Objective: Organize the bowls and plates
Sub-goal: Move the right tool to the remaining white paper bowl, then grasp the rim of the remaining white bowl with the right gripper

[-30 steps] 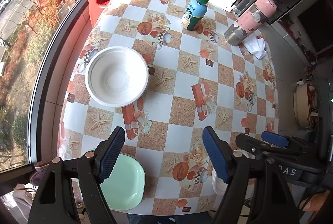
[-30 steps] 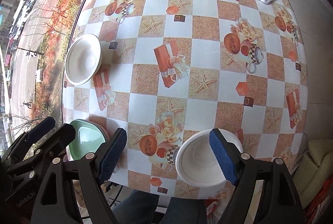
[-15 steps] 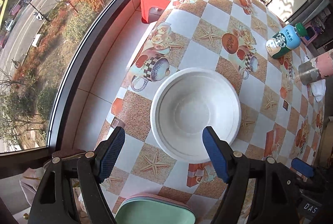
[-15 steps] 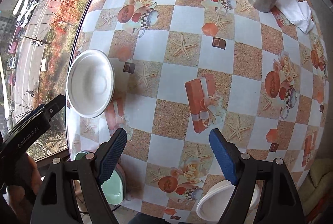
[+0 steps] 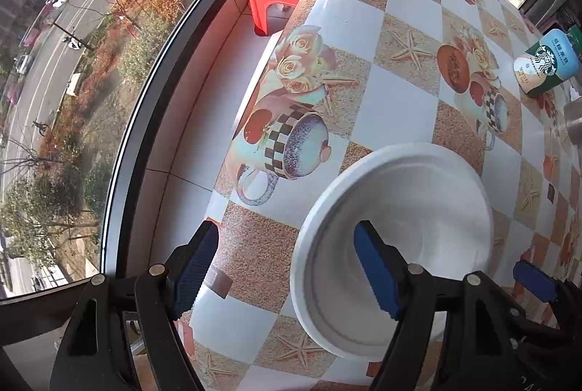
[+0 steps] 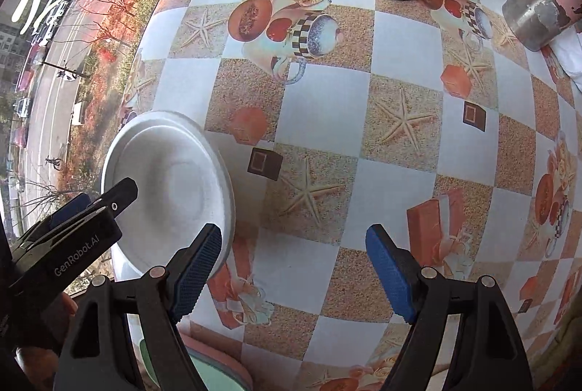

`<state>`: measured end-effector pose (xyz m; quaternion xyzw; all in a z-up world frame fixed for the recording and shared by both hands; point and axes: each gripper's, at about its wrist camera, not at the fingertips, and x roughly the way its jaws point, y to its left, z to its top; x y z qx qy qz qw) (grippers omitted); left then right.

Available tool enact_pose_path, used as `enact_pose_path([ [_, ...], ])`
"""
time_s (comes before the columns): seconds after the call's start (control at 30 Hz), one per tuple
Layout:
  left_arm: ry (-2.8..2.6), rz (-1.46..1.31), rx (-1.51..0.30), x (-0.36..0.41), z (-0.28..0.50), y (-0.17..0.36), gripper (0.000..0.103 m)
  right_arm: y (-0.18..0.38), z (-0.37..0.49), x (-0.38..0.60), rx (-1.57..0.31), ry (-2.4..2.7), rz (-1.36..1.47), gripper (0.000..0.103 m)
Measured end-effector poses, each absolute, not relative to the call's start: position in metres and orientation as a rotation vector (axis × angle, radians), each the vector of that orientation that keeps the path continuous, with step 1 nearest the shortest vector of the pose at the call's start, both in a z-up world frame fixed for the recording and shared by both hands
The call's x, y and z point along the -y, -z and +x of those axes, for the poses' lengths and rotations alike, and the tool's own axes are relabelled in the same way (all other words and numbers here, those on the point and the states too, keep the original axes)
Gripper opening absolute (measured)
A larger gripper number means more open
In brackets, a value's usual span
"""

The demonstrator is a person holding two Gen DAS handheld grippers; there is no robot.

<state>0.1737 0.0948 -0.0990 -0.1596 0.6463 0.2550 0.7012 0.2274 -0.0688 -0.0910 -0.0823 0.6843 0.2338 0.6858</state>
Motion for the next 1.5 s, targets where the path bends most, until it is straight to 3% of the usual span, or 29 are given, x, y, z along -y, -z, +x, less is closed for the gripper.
enact_pose_path([
  [0.1,-0.556,-0.363,-1.454,-0.095,0.174,0.108,0.077,0.099,0.225,0.057,-1.532,-0.54,-0.184,0.083],
  [0.17,-0.543,-0.38,-1.477,-0.096,0.174,0.116,0.064,0.104,0.224,0.053,-1.539,-0.54,-0.17,0.082],
  [0.23,-0.528,-0.405,-1.471,-0.096,0.172,0.119,0.054,0.11,0.223,0.053,-1.555,-0.532,-0.142,0.068],
  [0.27,-0.515,-0.406,-1.466,-0.092,0.169,0.116,0.049,0.113,0.224,0.054,-1.576,-0.538,-0.106,0.056],
  [0.33,-0.482,-0.385,-1.463,-0.085,0.171,0.114,0.035,0.116,0.225,0.058,-1.602,-0.547,-0.032,0.048],
  [0.4,-0.455,-0.344,-1.472,-0.077,0.174,0.112,0.034,0.117,0.223,0.057,-1.617,-0.591,-0.005,0.028],
  [0.5,-0.436,-0.331,-1.487,-0.062,0.171,0.112,0.034,0.118,0.22,0.06,-1.627,-0.602,-0.023,0.013],
  [1.1,-0.206,-0.188,-1.615,0.1,0.109,0.119,0.034,0.129,0.153,0.206,-1.703,-0.479,-0.082,0.015],
  [1.5,-0.15,-0.144,-1.571,0.121,0.065,0.07,0.034,0.092,0.104,0.243,-1.673,-0.508,-0.103,0.016],
])
